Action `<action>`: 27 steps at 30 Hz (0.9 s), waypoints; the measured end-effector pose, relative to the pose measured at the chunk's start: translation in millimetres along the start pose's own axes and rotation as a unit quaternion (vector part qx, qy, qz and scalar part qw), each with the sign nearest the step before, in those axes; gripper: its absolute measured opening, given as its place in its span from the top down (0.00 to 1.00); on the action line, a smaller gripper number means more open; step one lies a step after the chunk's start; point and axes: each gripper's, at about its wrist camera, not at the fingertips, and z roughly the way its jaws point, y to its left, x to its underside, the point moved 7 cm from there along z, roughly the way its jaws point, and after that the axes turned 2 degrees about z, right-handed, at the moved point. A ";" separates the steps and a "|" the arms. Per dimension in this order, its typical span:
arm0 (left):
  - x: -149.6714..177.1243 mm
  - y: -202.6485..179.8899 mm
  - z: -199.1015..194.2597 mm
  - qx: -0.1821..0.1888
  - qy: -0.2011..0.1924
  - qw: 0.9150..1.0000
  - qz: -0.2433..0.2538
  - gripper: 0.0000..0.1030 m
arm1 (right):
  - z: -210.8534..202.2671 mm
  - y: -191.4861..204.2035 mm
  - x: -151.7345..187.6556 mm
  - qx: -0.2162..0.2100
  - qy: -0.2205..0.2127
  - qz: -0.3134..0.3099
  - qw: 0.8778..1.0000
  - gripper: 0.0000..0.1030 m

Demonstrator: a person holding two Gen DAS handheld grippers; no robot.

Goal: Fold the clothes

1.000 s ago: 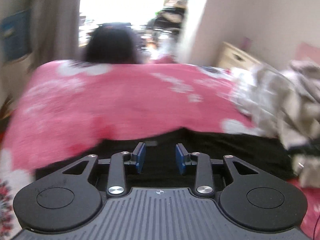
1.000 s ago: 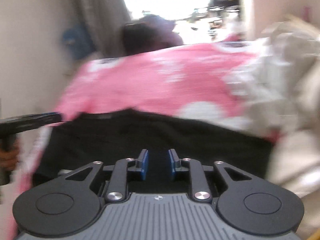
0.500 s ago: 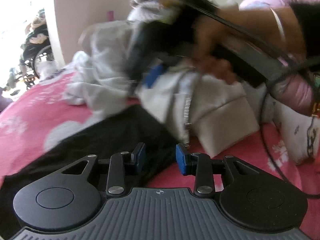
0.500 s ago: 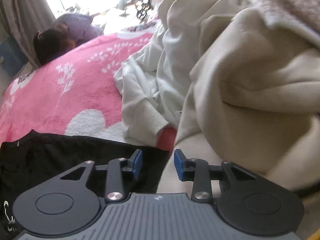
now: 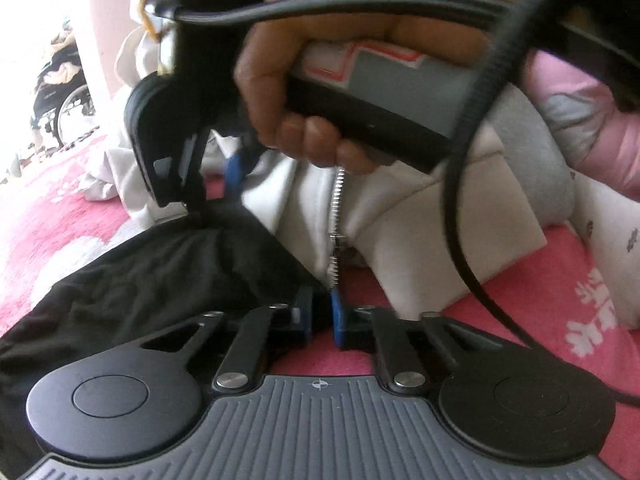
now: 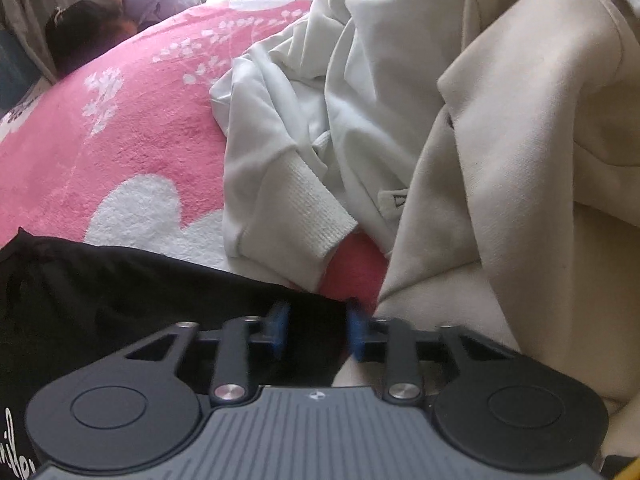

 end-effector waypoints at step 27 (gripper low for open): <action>51.0 82.8 -126.8 -0.042 -0.118 0.962 -0.241 0.99 | -51.2 207.7 19.0 -0.141 -0.002 -0.144 0.979 0.92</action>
